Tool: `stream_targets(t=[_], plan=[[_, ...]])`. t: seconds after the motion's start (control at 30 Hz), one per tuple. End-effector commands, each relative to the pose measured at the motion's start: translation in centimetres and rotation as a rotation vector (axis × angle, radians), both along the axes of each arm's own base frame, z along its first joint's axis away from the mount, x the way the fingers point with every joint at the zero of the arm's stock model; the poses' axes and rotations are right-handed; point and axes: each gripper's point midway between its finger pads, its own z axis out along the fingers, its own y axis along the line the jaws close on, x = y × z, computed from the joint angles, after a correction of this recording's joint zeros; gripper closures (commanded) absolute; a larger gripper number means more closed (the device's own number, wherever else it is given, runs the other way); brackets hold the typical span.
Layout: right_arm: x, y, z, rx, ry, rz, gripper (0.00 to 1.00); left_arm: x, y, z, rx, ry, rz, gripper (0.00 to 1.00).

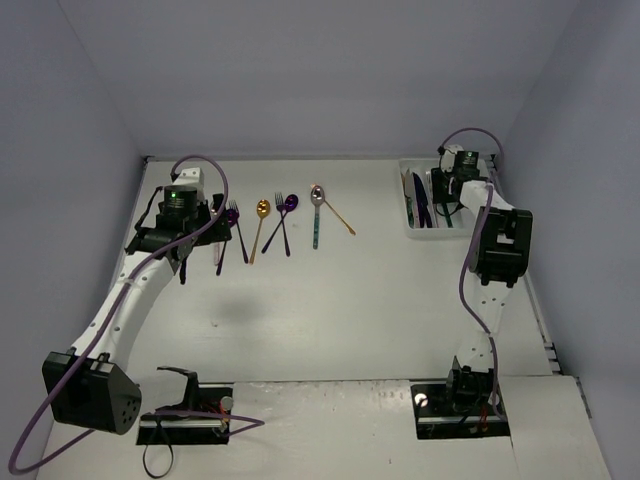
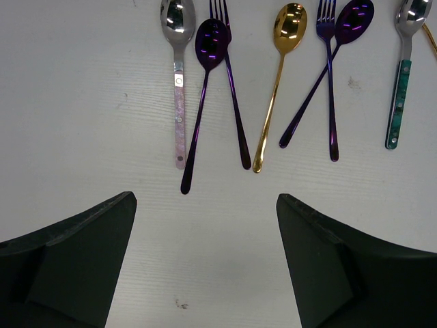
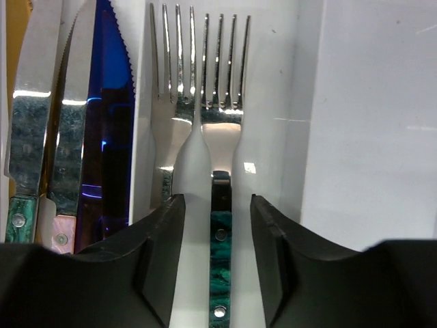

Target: Sort the eating utensils into containers

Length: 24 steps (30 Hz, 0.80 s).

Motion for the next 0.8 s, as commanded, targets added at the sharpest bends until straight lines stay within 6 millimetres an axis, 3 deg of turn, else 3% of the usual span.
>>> stream_targets(t=[0.0, 0.17, 0.37, 0.5, 0.6, 0.67, 0.77], plan=[[1.8, 0.0, 7.8, 0.012, -0.166, -0.007, 0.58, 0.9, 0.1, 1.9, -0.010, -0.064, 0.003, 0.18], [2.0, -0.1, 11.9, -0.006, -0.239, -0.050, 0.55, 0.9, 0.0, 1.9, -0.014, -0.063, 0.001, 0.18], [1.3, 2.0, 17.4, -0.055, -0.328, -0.080, 0.54, 0.8, 0.0, 2.0, -0.017, -0.066, 0.000, 0.18], [0.7, 8.8, 19.6, -0.002, -0.368, 0.022, 0.51, 0.8, -0.1, 2.3, -0.019, -0.072, -0.001, 0.18], [0.0, 14.3, 19.2, 0.069, -0.353, 0.115, 0.50, 0.8, 0.0, 2.1, -0.017, -0.069, 0.001, 0.19], [-0.9, 18.8, 17.5, 0.120, -0.312, 0.209, 0.50, 0.8, 0.0, 2.1, -0.017, -0.067, 0.000, 0.18], [-1.9, 22.9, 14.6, 0.135, -0.253, 0.294, 0.50, 0.8, 0.0, 2.1, -0.017, -0.067, 0.000, 0.18]])
